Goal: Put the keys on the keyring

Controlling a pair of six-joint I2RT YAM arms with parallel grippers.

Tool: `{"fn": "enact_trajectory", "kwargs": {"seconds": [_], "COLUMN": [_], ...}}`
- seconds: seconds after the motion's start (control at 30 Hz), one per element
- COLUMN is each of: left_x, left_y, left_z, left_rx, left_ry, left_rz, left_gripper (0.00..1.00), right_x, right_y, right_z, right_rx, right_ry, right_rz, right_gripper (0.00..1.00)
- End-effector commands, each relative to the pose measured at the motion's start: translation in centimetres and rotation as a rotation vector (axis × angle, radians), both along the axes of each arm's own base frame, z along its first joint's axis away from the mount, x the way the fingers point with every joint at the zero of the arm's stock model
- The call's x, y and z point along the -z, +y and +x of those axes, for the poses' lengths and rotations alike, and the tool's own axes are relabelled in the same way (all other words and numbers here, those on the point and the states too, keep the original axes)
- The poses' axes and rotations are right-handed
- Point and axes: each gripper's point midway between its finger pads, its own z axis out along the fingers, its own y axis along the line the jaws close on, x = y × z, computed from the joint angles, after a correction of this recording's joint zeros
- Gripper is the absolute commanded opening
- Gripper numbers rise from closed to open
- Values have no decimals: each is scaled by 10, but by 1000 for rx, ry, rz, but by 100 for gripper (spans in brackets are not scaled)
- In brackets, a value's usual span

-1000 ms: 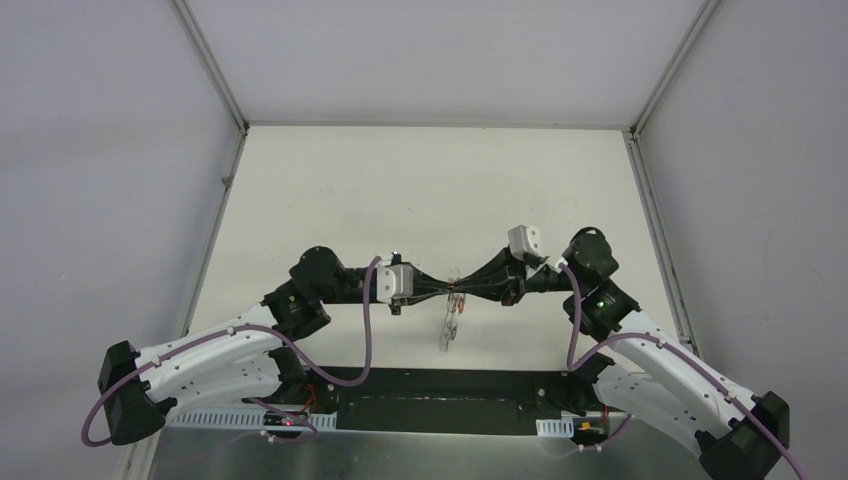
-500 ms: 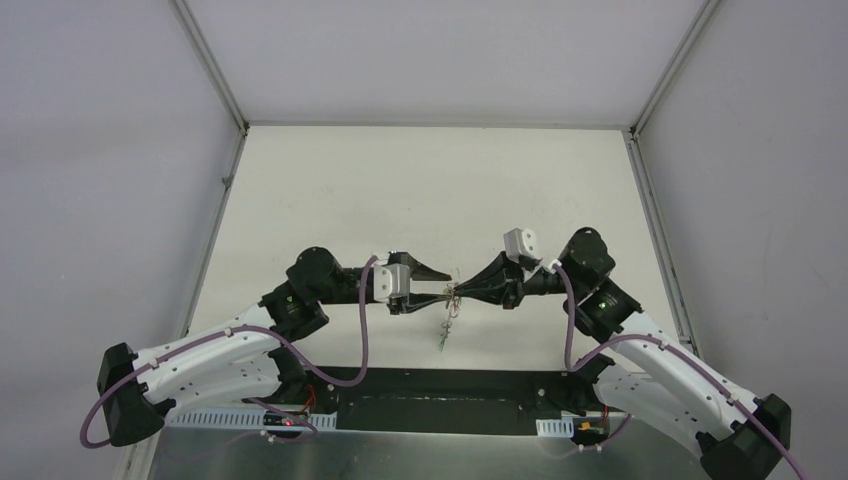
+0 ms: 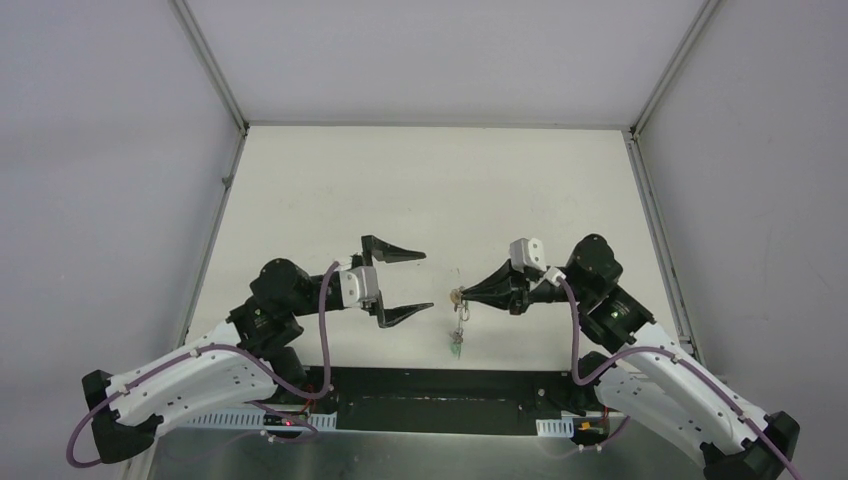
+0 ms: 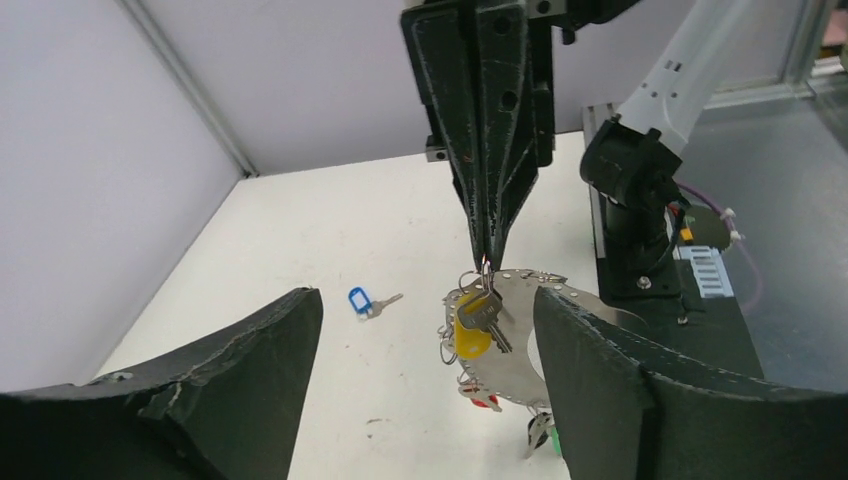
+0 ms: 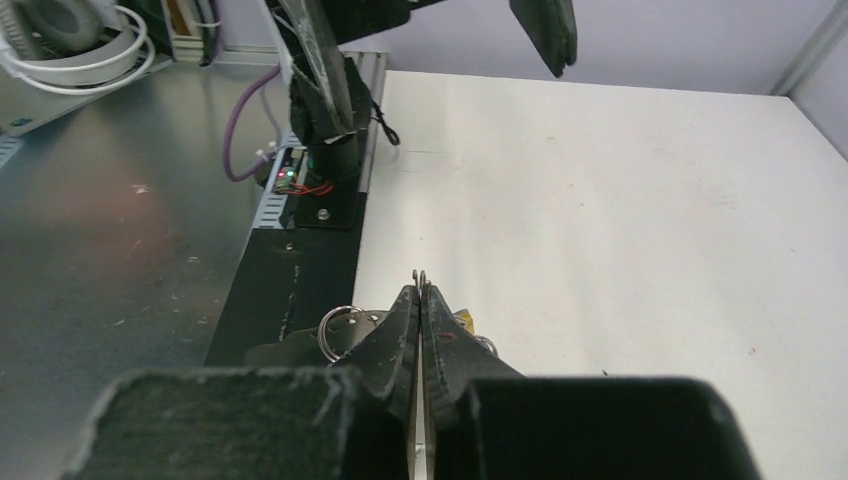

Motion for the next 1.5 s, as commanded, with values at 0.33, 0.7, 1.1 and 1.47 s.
{"fn": "enact_trajectory", "kwargs": {"seconds": [0.33, 0.7, 1.1, 1.47], "left_x": [59, 122, 180, 235], "left_y": [13, -38, -156, -221], "left_z": [88, 121, 162, 204], "left_rx": [-532, -619, -295, -208], "left_ry": [620, 882, 1084, 1098], "left_rz": [10, 164, 293, 300], "left_gripper": [99, 99, 77, 61], "right_x": [-41, -66, -81, -88], "right_y": [-35, -124, -231, -242], "right_z": [99, 185, 176, 140], "right_rx": [626, 1196, 1647, 1617], "right_ry": [98, 115, -20, -56], "right_rz": [27, 37, -21, -25], "right_gripper": [0, 0, 0, 0]}}
